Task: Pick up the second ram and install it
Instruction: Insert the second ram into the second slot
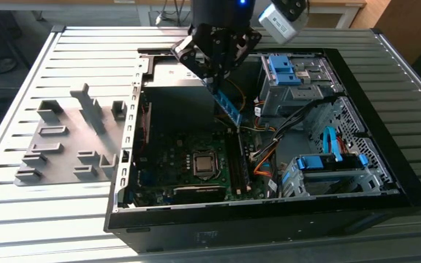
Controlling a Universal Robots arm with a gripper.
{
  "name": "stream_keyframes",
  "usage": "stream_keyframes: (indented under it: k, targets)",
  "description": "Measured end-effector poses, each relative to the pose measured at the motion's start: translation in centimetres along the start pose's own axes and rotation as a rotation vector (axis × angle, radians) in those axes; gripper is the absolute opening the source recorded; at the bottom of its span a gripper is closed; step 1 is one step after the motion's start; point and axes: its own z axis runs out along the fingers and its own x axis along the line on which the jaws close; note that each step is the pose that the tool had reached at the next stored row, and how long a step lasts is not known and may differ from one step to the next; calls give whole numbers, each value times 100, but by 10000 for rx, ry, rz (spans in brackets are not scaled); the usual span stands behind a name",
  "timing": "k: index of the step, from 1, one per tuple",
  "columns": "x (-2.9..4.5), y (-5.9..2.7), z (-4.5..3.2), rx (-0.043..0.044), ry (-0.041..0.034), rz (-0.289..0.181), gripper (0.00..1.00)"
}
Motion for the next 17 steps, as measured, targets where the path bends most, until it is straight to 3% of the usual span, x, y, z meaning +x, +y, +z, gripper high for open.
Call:
stream_keyframes:
  k: [6, 12, 17]
  targets:
    - [-6, -1, 33, -16, 11, 842, 14]
    - [-47, -20, 77, -25, 13, 1175, 14]
    - [-48, -19, 118, -43, 24, 2076, 14]
